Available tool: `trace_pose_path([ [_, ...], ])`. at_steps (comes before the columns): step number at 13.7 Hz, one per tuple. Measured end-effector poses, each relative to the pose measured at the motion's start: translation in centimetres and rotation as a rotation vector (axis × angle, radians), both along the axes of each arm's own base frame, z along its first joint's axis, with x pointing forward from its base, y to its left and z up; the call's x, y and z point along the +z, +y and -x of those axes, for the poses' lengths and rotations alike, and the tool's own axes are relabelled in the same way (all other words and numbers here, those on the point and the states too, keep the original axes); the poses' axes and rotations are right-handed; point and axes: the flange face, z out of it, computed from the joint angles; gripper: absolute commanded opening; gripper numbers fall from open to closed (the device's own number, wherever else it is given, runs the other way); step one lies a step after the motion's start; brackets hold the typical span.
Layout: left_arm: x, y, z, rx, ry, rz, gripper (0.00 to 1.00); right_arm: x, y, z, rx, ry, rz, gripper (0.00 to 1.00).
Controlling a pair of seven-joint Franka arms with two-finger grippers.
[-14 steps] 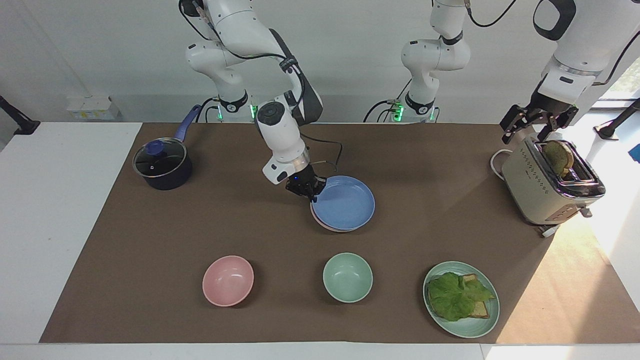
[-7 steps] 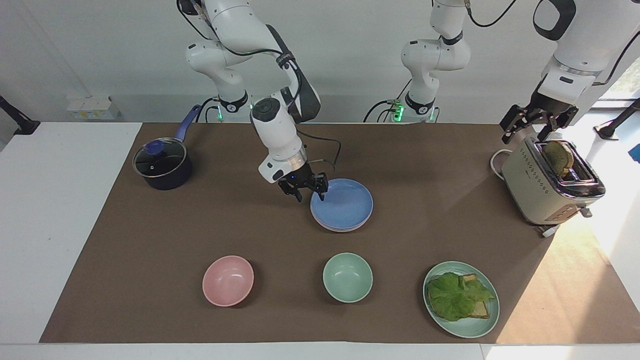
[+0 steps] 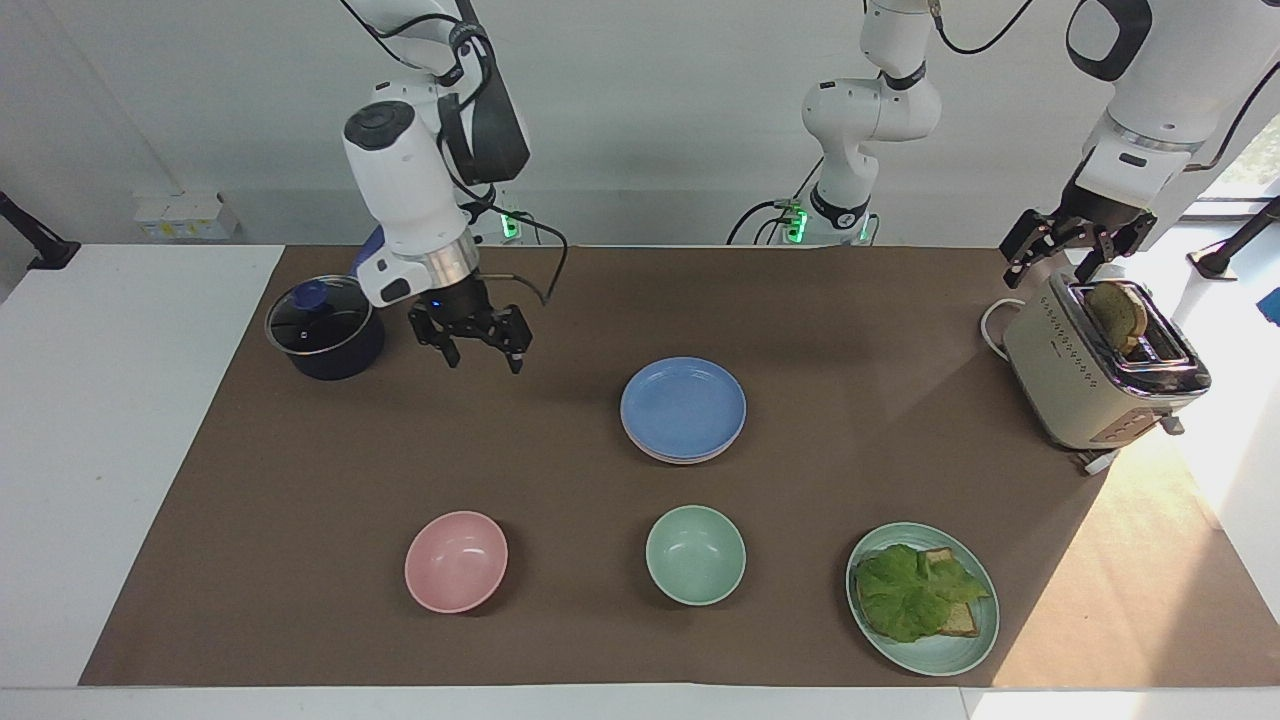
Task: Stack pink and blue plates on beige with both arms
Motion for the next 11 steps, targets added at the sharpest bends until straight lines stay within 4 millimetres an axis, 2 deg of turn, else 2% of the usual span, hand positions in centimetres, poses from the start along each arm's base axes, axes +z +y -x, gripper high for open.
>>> trace_pose_path([
  [3,0.0,0.0,0.0,0.0,0.0,0.0,1.0,4.0,-5.2,0.4,0.006,0.054,0.017,1.0],
  [6,0.0,0.0,0.0,0.0,0.0,0.0,1.0,8.0,-8.7,0.9,0.033,0.097,0.067,1.0],
  [8,0.0,0.0,0.0,0.0,0.0,0.0,1.0,10.5,-9.2,1.6,0.042,0.126,0.115,1.0],
  [11,0.0,0.0,0.0,0.0,0.0,0.0,1.0,12.8,-9.2,2.7,0.049,0.177,0.137,1.0],
])
